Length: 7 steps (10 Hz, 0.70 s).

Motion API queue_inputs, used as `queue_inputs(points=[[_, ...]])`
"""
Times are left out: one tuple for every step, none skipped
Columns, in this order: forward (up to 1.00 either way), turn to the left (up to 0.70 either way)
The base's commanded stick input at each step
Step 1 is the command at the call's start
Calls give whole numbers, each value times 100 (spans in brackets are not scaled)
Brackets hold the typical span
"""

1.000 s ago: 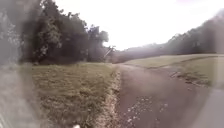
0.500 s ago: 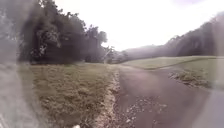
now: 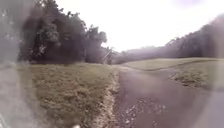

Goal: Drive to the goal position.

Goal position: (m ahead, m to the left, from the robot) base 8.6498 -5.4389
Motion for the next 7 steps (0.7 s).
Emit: queue_inputs(points=[[70,-14],[70,-14],[70,-14],[70,-14],[70,-14],[70,-14],[70,-14]])
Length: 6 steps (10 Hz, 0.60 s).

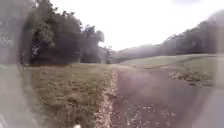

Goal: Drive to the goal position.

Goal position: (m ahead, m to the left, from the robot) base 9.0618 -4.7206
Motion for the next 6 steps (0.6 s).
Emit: queue_inputs(points=[[70,-14],[70,-14],[70,-14],[70,-14],[70,-14],[70,-14]])
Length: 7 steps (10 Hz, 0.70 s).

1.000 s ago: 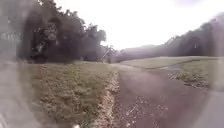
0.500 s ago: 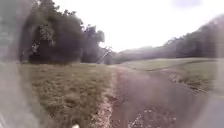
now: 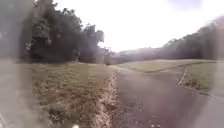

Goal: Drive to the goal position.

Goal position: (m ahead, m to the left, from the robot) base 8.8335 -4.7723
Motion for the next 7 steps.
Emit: queue_inputs(points=[[70,-14],[70,-14],[70,-14],[70,-14],[70,-14],[70,-14],[70,-14]])
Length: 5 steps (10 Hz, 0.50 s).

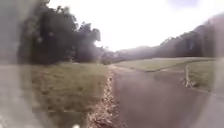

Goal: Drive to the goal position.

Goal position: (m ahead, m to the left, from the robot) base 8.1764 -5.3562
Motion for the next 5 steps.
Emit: queue_inputs(points=[[70,-14],[70,-14],[70,-14],[70,-14],[70,-14]])
